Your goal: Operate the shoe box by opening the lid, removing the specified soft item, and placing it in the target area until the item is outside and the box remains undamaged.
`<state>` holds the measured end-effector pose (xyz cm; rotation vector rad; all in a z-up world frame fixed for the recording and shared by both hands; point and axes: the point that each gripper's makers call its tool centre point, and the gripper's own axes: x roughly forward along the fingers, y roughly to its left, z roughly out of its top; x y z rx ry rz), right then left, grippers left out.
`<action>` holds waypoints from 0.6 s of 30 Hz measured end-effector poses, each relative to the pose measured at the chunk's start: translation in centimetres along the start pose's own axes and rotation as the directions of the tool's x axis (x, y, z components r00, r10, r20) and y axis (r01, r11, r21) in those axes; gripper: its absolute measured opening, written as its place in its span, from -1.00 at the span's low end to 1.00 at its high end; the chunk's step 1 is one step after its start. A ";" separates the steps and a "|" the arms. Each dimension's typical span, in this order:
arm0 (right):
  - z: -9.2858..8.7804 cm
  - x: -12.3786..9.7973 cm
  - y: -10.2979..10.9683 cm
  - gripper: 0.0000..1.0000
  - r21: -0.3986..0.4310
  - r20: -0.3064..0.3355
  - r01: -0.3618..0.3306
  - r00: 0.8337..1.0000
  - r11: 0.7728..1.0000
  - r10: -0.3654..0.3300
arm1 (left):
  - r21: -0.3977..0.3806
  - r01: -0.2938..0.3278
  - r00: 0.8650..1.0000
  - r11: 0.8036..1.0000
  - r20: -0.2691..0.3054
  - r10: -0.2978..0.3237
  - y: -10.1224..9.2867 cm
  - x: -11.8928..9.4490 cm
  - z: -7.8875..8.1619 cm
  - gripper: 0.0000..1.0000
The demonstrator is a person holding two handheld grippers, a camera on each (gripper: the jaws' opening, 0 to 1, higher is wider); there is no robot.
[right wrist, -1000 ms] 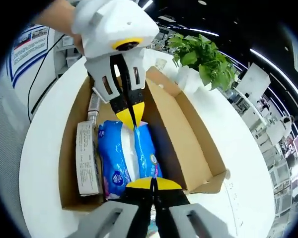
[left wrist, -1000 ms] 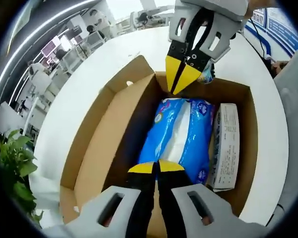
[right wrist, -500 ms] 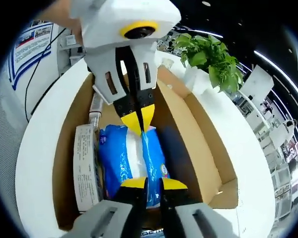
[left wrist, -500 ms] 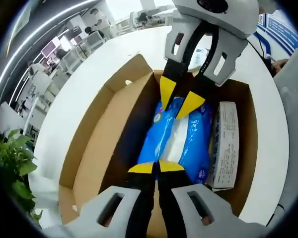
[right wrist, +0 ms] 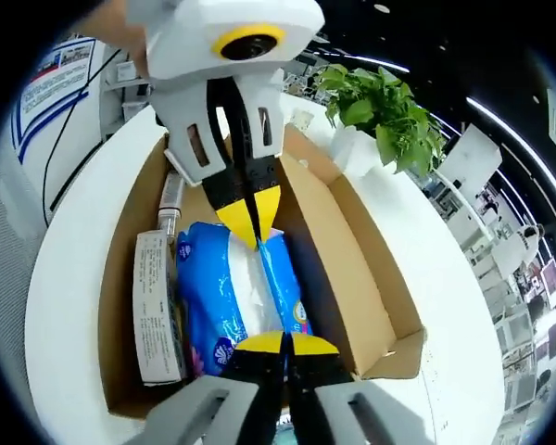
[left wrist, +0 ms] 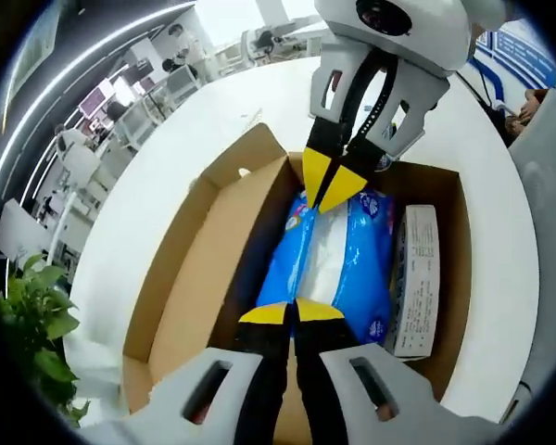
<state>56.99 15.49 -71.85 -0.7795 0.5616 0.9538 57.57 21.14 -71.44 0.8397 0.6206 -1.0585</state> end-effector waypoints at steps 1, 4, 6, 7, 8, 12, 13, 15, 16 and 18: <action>0.1 -0.1 0.0 -1.00 -0.001 0.002 0.001 1.000 1.000 -0.001 | -0.001 -0.002 1.000 1.000 0.000 0.002 0.1 -0.1 0.1 -1.00; 0.6 -0.5 -0.3 -1.00 -0.001 0.010 0.010 1.000 1.000 -0.010 | 0.001 -0.013 1.000 1.000 0.005 0.013 0.4 -0.7 0.4 -1.00; 0.9 -0.8 -0.5 -1.00 -0.005 0.015 0.017 1.000 1.000 -0.017 | 0.010 -0.023 1.000 1.000 0.009 0.023 0.5 -1.1 0.7 -1.00; 1.1 -1.0 -0.4 -1.00 -0.006 0.015 0.018 1.000 1.000 -0.018 | 0.006 -0.024 1.000 1.000 0.012 0.024 0.6 -1.3 0.8 -1.00; 1.3 -1.2 -0.5 -1.00 -0.010 0.016 0.021 1.000 1.000 -0.021 | 0.004 -0.025 1.000 1.000 0.013 0.025 0.6 -1.4 0.8 -1.00; 1.9 -1.7 -0.9 -1.00 -0.019 0.024 0.030 0.999 0.999 -0.030 | 0.009 -0.038 0.999 0.999 0.016 0.037 0.8 -2.0 1.1 -1.00; 2.1 -1.8 -1.0 -1.00 -0.019 0.025 0.032 0.999 0.999 -0.031 | 0.010 -0.040 0.999 0.999 0.016 0.040 0.9 -2.1 1.1 -1.00; 2.4 -2.0 -1.1 -1.00 -0.027 0.029 0.037 0.999 0.999 -0.036 | 0.014 -0.049 0.999 0.999 0.019 0.049 1.1 -2.6 1.4 -1.00; 2.5 -2.1 -1.2 -1.00 -0.030 0.030 0.039 0.999 0.999 -0.038 | 0.014 -0.052 0.998 0.999 0.020 0.051 1.1 -2.8 1.5 -1.00; 2.8 -2.5 -1.3 -1.00 -0.032 0.036 0.046 0.998 0.998 -0.044 | 0.017 -0.059 0.998 0.998 0.023 0.058 1.3 -3.2 1.7 -1.00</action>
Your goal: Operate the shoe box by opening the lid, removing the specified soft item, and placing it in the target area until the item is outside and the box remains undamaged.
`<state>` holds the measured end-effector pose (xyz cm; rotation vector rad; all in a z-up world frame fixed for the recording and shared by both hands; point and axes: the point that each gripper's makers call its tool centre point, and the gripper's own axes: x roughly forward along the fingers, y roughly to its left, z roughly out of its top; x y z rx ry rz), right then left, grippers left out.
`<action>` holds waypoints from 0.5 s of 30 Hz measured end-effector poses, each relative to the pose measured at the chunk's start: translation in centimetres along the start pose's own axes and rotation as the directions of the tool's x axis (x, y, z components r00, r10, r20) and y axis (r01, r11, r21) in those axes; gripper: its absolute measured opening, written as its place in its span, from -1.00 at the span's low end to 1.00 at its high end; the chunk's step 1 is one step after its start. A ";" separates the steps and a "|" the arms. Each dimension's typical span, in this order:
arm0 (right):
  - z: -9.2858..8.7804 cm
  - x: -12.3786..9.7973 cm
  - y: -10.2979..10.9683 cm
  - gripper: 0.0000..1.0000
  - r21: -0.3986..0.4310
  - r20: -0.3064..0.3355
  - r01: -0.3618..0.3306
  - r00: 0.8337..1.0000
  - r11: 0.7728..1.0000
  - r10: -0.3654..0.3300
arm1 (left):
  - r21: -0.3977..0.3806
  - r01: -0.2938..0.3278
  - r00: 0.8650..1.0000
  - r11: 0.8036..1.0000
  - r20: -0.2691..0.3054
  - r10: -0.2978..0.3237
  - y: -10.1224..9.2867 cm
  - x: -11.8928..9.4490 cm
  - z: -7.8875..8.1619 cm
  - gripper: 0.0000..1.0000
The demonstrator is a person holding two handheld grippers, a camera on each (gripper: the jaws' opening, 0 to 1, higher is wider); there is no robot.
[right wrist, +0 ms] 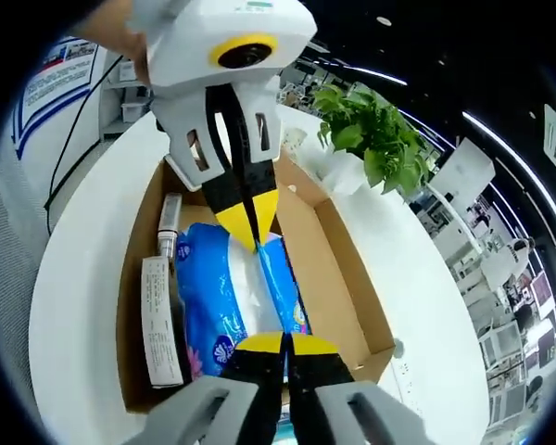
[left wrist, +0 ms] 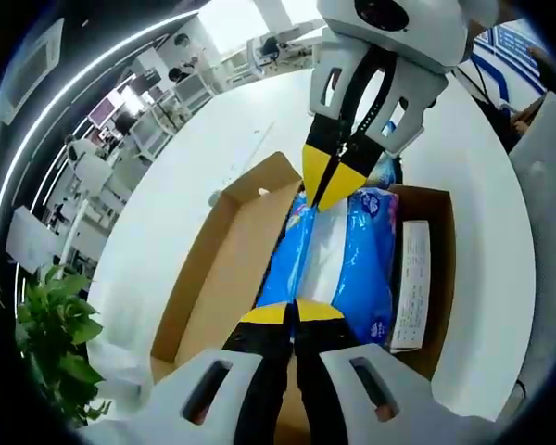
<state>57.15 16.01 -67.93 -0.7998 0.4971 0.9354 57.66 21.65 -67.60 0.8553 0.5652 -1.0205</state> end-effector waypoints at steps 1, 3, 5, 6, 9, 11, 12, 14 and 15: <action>0.1 -0.1 0.0 -1.00 -0.001 0.002 0.002 1.000 1.000 -0.002 | 0.001 -0.003 1.000 1.000 0.001 0.003 0.1 -0.1 0.1 -1.00; 0.4 -0.4 -0.2 -1.00 -0.006 0.007 0.008 1.000 1.000 -0.008 | 0.002 -0.010 1.000 1.000 0.005 0.010 0.3 -0.4 0.3 -1.00; 0.7 -0.8 -0.4 -1.00 -0.010 0.011 0.017 1.000 1.000 -0.016 | 0.006 -0.018 1.000 1.000 0.010 0.018 0.4 -0.9 0.7 -1.00; 0.8 -0.9 -0.5 -1.00 -0.010 0.013 0.019 1.000 1.000 -0.019 | 0.009 -0.021 1.000 1.000 0.011 0.021 0.5 -1.0 0.8 -1.00; 1.2 -1.5 -0.8 -1.00 -0.021 0.018 0.029 0.999 0.999 -0.029 | 0.010 -0.032 0.999 0.999 0.020 0.032 0.7 -1.5 1.2 -1.00; 1.5 -1.8 -1.0 -1.00 -0.022 0.023 0.036 0.999 0.999 -0.036 | 0.015 -0.037 0.999 0.999 0.022 0.037 0.7 -1.8 1.5 -1.00; 1.6 -2.0 -1.1 -1.00 -0.025 0.024 0.039 0.999 0.999 -0.039 | 0.017 -0.040 0.999 0.999 0.024 0.040 0.8 -2.0 1.6 -1.00; 1.9 -2.3 -1.4 -1.00 -0.029 0.028 0.048 0.999 0.998 -0.047 | 0.019 -0.044 0.999 0.999 0.028 0.044 0.8 -2.2 1.9 -1.00; 2.0 -2.5 -1.6 -1.00 -0.027 0.030 0.051 0.998 0.998 -0.050 | 0.019 -0.047 0.998 0.999 0.031 0.046 0.9 -2.4 2.1 -1.00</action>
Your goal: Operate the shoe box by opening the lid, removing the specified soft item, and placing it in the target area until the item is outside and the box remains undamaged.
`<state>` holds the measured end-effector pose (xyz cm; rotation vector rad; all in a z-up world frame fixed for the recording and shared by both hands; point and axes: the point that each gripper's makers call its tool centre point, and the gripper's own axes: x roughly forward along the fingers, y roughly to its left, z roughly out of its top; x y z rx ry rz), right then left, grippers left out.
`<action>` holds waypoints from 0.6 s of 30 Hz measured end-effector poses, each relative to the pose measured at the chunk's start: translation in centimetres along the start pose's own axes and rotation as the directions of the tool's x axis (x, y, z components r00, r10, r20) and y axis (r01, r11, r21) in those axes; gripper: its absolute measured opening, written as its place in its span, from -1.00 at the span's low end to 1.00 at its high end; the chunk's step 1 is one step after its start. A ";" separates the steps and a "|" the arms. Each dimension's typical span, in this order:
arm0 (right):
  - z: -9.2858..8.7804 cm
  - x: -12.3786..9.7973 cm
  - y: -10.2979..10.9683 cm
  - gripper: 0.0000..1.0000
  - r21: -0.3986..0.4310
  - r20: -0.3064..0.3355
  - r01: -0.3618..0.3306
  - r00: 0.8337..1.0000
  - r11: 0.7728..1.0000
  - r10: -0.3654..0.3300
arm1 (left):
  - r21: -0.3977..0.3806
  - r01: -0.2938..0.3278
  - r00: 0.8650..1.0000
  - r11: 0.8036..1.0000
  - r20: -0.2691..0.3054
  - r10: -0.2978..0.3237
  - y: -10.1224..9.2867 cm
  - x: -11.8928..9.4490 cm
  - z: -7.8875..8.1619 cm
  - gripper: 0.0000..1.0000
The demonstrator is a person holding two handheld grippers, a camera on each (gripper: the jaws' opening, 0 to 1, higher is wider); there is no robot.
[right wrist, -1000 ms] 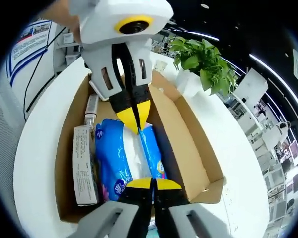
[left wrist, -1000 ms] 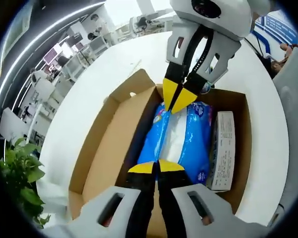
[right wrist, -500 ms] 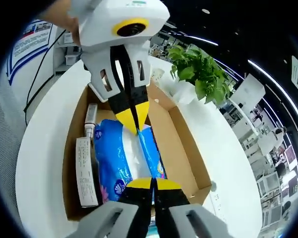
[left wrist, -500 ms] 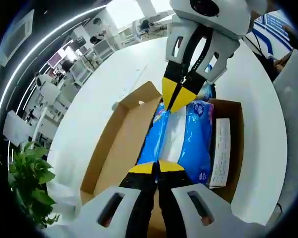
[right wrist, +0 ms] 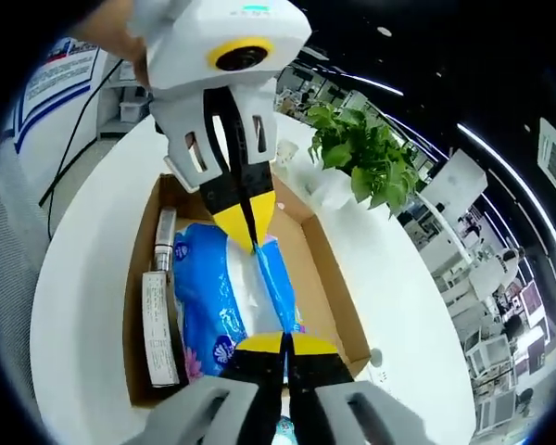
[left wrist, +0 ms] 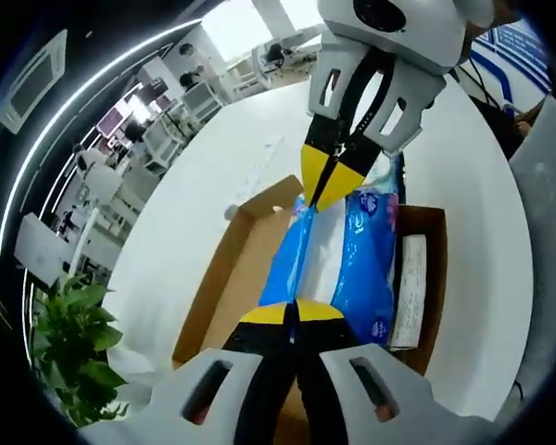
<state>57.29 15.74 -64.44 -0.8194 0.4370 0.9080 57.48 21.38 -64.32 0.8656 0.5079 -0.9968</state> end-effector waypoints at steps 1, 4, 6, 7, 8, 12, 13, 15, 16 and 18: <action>0.1 -0.2 -0.2 -1.00 -0.003 0.003 0.007 1.000 1.000 -0.007 | 0.000 -0.002 1.000 1.000 0.004 0.002 0.0 -0.1 0.2 -1.00; 0.4 -0.8 -0.7 -1.00 -0.002 0.009 0.021 1.000 1.000 -0.021 | 0.012 -0.007 1.000 1.000 0.010 0.007 0.2 -0.5 0.9 -1.00; 0.5 -1.2 -1.0 -1.00 -0.006 0.012 0.029 1.000 1.000 -0.029 | 0.014 -0.008 1.000 1.000 0.014 0.008 0.3 -0.8 1.3 -1.00; 0.6 -1.4 -1.2 -1.00 -0.009 0.014 0.033 0.999 0.999 -0.033 | 0.015 -0.011 1.000 1.000 0.019 0.011 0.4 -0.9 1.6 -1.00; 0.6 -1.7 -1.4 -1.00 -0.009 0.017 0.039 0.999 0.999 -0.039 | 0.016 -0.012 1.000 1.000 0.022 0.011 0.4 -1.0 1.7 -1.00; 0.7 -2.5 -2.0 -1.00 -0.015 0.021 0.057 0.998 0.998 -0.057 | 0.029 -0.013 0.999 0.999 0.030 0.012 0.5 -1.2 2.7 -1.00; 0.7 -2.6 -2.0 -1.00 -0.015 0.021 0.059 0.998 0.998 -0.059 | 0.033 -0.013 0.999 0.999 0.031 0.012 0.5 -1.2 3.0 -1.00; 0.6 -3.1 -2.3 -1.00 -0.016 0.020 0.068 0.997 0.998 -0.068 | 0.039 -0.012 0.999 0.999 0.035 0.011 0.5 -1.2 3.6 -1.00; 0.5 -3.3 -2.5 -1.00 -0.016 0.020 0.073 0.997 0.997 -0.073 | 0.042 -0.011 0.999 0.999 0.037 0.009 0.4 -1.2 3.9 -1.00; 0.2 -4.0 -3.0 -1.00 -0.010 0.021 0.087 0.996 0.996 -0.087 | 0.052 -0.008 0.999 0.999 0.043 0.006 0.2 -1.0 4.5 -1.00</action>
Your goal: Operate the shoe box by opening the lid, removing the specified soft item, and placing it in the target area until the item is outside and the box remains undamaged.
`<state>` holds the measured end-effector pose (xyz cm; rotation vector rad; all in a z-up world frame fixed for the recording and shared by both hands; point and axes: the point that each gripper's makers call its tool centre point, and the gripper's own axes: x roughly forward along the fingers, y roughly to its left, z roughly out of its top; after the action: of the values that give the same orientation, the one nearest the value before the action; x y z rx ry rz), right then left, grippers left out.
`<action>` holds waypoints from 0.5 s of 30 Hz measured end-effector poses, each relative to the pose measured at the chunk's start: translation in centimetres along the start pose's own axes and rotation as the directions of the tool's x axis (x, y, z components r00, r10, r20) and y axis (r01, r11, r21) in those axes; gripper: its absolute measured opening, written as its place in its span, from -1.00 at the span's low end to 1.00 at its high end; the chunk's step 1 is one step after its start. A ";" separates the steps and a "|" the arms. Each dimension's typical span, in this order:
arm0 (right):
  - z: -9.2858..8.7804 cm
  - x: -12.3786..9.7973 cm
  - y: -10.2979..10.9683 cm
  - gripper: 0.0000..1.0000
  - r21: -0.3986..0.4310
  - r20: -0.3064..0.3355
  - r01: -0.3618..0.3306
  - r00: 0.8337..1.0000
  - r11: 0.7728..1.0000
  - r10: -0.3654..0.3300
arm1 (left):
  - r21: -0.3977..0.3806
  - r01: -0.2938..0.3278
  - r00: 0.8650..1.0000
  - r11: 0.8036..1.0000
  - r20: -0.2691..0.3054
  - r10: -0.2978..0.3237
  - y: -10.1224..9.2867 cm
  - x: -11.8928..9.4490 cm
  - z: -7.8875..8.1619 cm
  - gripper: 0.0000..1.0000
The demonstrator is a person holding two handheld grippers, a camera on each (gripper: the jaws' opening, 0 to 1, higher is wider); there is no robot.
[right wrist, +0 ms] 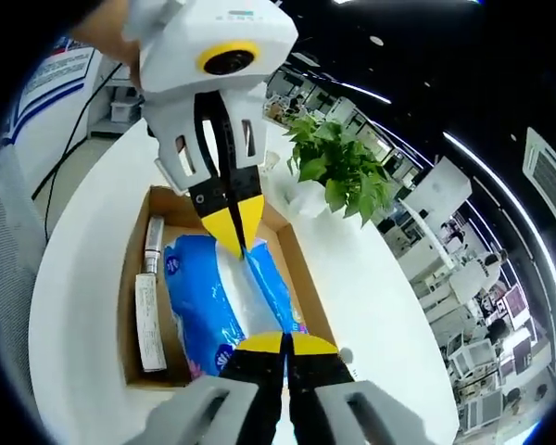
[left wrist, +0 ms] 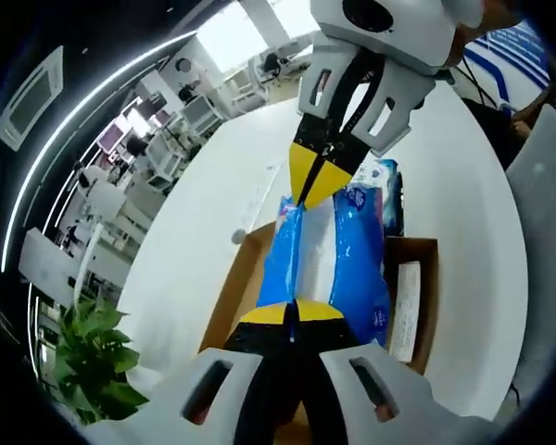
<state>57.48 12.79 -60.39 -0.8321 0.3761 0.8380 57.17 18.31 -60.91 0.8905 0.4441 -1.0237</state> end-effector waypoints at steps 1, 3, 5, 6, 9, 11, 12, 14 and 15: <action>-0.1 -0.2 -0.2 -1.00 0.001 0.000 0.005 1.000 1.000 -0.005 | 0.006 0.000 1.000 1.000 0.003 0.000 0.0 0.0 0.3 -1.00; -0.5 -0.8 -0.6 -1.00 0.004 -0.001 0.019 1.000 1.000 -0.019 | 0.012 0.002 1.000 1.000 0.008 -0.002 -0.1 0.2 1.0 -1.00; -0.9 -1.3 -1.0 -1.00 0.007 -0.002 0.029 1.000 1.000 -0.029 | 0.020 0.006 1.000 1.000 0.012 -0.007 -0.3 0.4 1.7 -1.00; -1.1 -1.5 -1.2 -1.00 0.009 -0.003 0.034 0.999 0.999 -0.034 | 0.024 0.009 1.000 1.000 0.015 -0.009 -0.4 0.5 2.2 -1.00; -1.9 -2.5 -1.8 -1.00 0.023 -0.009 0.052 0.999 0.998 -0.051 | 0.034 0.016 1.000 0.999 0.022 -0.017 -0.9 0.9 3.3 -1.00; -2.4 -3.0 -2.0 -1.00 0.023 -0.013 0.061 0.998 0.998 -0.061 | 0.044 0.020 0.999 0.999 0.028 -0.022 -1.3 1.2 4.2 -1.00; -2.8 -3.3 -2.2 -1.00 0.027 -0.017 0.067 0.998 0.997 -0.066 | 0.050 0.023 0.999 0.998 0.031 -0.025 -1.5 1.3 4.6 -1.00; -3.4 -3.9 -2.5 -1.00 0.033 -0.024 0.077 0.997 0.996 -0.076 | 0.054 0.028 0.999 0.998 0.039 -0.030 -1.9 1.4 5.5 -1.00; -3.6 -4.1 -2.6 -1.00 0.033 -0.026 0.082 0.996 0.996 -0.081 | 0.057 0.031 0.998 0.998 0.043 -0.034 -2.1 1.5 6.0 -1.00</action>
<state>56.98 6.88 -58.94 -0.8213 0.3750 0.7443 55.56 12.18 -59.38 0.9115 0.3951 -1.0880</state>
